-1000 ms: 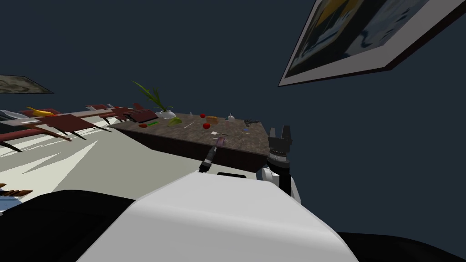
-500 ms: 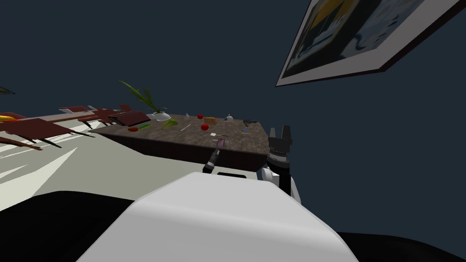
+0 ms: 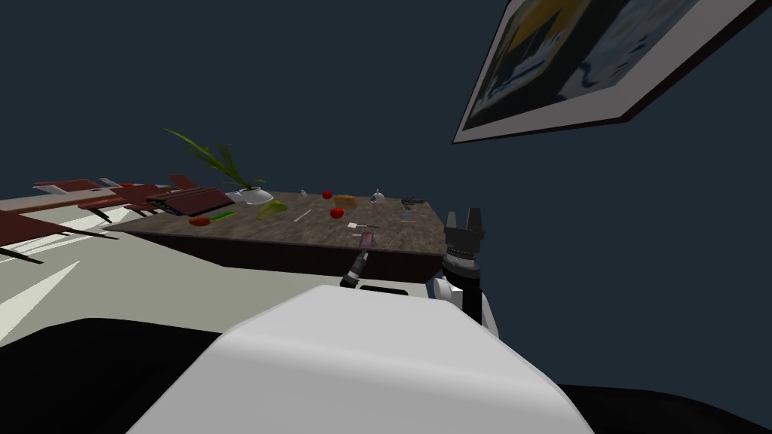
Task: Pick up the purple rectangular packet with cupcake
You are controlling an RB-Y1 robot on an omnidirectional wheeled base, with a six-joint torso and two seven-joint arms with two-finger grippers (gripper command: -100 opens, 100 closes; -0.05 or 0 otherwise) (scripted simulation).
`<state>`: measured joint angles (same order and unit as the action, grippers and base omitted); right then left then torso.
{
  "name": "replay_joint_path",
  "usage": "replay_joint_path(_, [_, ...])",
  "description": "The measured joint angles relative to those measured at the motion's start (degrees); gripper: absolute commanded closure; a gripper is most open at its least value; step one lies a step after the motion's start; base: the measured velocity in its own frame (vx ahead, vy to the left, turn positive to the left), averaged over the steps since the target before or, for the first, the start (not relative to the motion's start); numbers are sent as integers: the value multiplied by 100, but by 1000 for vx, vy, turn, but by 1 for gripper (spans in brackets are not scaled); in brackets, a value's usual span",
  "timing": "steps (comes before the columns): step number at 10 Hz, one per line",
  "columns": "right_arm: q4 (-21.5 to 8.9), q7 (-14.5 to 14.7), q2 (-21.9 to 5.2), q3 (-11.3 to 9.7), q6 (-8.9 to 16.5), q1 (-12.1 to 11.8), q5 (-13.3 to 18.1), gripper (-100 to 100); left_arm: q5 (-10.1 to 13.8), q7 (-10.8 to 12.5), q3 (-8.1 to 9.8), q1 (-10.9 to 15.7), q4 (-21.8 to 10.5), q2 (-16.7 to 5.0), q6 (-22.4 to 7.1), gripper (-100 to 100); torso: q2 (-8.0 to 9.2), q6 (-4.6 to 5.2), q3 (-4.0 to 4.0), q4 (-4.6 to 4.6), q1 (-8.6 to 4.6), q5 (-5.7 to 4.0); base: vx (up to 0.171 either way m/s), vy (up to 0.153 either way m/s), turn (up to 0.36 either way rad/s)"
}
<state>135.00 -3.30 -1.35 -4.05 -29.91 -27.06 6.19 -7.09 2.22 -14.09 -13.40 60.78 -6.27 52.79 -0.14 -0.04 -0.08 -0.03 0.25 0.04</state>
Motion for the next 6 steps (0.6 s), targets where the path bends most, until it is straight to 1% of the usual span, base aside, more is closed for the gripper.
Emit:
replay_joint_path(1, [0,0,0,0,0,0,0,0,18,5,-53,57,-197,24,103,-100,2,0,1,0,-1,0,34,80,-125])
replay_joint_path(2, [0,0,0,0,0,0,0,0,28,4,-136,56,-283,70,164,-100,-1,0,0,0,0,0,32,64,-88])
replay_joint_path(3, [0,0,0,0,0,0,0,0,43,13,-183,100,-385,100,204,-100,-1,0,-1,0,-5,-1,11,25,-14])
replay_joint_path(4, [0,0,1,0,0,0,0,0,45,16,-187,107,-397,102,213,0,4,-1,2,1,-18,-4,2,6,2])
replay_joint_path(5, [0,0,1,0,0,0,0,0,45,16,-186,106,-396,101,212,-100,7,-1,4,1,-26,-6,-60,-28,-224])
replay_joint_path(6, [0,0,1,-1,0,2,0,0,143,33,-132,205,-576,31,274,-100,26,2,14,5,-37,-8,-114,-53,-365])
